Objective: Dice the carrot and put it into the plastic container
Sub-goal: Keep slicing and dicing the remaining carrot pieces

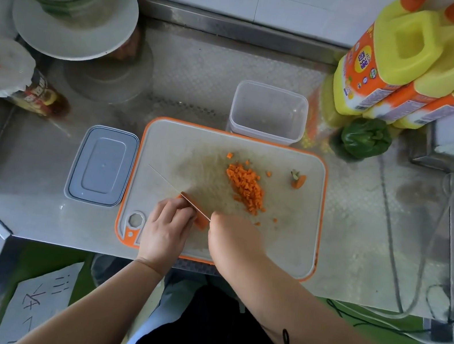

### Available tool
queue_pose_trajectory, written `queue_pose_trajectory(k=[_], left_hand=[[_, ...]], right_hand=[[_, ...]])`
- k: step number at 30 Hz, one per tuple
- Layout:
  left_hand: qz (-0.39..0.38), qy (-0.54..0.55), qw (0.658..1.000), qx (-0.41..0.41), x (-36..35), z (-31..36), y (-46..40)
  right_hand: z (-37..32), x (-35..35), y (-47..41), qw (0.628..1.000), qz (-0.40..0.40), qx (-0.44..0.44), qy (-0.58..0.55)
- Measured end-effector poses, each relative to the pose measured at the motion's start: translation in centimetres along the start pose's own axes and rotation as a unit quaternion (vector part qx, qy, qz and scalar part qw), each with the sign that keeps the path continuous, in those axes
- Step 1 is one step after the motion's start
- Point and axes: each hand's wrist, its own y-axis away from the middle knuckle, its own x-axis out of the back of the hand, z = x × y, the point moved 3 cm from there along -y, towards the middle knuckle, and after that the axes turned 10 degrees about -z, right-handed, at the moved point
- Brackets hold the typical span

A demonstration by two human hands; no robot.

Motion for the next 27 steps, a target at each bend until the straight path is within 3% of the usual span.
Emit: queue_pose_trajectory(k=[27], left_hand=[[-0.004, -0.01, 1.0, -0.023, -0.2, -0.5, 0.1]], right_hand=[[1.6, -3.8, -3.2, 0.99, -0.033, -0.064, -0.12]])
